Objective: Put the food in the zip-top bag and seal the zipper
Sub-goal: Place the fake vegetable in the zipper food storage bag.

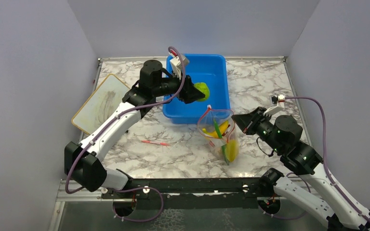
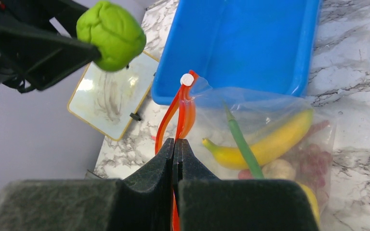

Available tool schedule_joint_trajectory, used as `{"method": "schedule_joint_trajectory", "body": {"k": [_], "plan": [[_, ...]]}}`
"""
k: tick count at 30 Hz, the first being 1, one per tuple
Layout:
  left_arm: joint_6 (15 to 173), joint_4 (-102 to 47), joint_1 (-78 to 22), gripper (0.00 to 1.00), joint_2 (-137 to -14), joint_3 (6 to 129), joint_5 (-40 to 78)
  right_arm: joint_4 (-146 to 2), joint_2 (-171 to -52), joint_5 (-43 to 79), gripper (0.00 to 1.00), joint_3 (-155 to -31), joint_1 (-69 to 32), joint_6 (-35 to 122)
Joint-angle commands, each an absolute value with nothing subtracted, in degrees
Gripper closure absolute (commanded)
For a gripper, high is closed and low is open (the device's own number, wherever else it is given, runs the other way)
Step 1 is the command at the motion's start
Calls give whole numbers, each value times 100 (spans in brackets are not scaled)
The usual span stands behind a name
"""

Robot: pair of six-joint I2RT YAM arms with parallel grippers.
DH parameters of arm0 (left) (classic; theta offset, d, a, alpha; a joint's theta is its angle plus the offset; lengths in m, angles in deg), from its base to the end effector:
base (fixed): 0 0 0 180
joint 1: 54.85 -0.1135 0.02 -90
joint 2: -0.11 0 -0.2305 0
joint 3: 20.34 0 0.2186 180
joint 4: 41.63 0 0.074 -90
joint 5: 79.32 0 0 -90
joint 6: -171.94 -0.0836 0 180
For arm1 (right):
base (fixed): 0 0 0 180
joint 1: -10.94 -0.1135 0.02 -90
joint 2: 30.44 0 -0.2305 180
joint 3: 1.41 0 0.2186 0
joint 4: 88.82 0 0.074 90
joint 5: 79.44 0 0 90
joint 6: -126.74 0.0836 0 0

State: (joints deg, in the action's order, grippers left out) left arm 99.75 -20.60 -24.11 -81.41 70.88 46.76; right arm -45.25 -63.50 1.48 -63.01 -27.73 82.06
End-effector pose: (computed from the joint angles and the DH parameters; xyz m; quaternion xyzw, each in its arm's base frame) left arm 0.2673 -0.2163 0.3505 0.2779 0.7087 -0.4661 0.4509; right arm 0.1410 0.0960 0.3031 0.0940 0.7869 0.3592 0.4929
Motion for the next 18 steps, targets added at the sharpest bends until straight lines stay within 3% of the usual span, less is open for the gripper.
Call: {"method": "schedule_joint_trajectory", "body": {"k": [1, 10, 18], "plan": [[10243, -2549, -2420, 67, -7723, 6519, 5892, -5063, -6417, 419, 99, -6339, -2792, 8208], [11529, -4141, -2315, 67, -7646, 5415, 6743, -5537, -6587, 780, 99, -6264, -2788, 7757], [11175, -4000, -1525, 70, -7797, 5184, 5796, -5841, -6978, 1350, 99, -6190, -2788, 7640]]}}
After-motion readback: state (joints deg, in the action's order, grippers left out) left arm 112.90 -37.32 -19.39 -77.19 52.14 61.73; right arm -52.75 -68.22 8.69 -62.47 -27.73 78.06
